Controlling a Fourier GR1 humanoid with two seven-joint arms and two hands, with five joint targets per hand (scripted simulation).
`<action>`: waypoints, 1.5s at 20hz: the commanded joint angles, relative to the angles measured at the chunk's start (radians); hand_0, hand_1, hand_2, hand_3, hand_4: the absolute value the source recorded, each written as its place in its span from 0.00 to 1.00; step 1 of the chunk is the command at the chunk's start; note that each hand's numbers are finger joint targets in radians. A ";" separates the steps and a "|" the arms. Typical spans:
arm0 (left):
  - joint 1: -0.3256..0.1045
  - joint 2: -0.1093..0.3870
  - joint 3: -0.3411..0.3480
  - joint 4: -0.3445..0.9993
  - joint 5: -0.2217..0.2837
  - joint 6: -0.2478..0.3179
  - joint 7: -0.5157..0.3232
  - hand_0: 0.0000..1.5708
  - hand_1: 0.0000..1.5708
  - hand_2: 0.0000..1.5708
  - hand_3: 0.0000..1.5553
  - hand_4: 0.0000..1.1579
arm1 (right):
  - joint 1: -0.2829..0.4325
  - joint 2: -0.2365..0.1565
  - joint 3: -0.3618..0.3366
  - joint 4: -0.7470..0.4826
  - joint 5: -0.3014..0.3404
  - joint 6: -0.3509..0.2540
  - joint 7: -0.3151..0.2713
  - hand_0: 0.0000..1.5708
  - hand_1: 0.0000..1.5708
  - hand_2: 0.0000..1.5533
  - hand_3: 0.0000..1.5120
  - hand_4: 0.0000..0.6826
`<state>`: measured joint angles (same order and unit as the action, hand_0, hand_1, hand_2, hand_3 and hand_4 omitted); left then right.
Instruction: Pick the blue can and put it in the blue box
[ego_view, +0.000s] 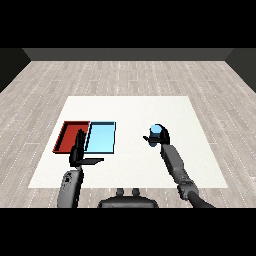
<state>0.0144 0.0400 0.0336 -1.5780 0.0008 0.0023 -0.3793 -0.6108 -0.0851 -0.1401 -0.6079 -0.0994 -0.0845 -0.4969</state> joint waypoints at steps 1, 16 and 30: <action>0.025 -0.008 -0.023 -0.045 0.011 -0.014 0.037 0.00 0.00 0.00 0.00 0.00 | 0.045 0.005 0.041 -0.146 0.020 -0.016 0.016 0.93 0.93 0.95 0.91 0.75; -0.049 -0.028 -0.092 0.046 0.012 -0.003 0.033 0.00 0.00 0.00 0.00 0.00 | 0.230 0.084 0.181 -0.560 0.039 -0.044 0.175 0.92 0.92 0.95 0.90 0.78; -0.134 -0.034 -0.234 0.083 0.093 0.062 0.070 0.00 0.00 0.00 0.00 0.00 | 0.157 0.085 0.254 -0.592 0.037 -0.109 0.236 0.92 0.92 0.95 0.91 0.81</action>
<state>-0.1366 0.0016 -0.2170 -1.4773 0.0754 0.1112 -0.3088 -0.4112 -0.0054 0.0947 -1.2230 -0.0553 -0.1626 -0.2730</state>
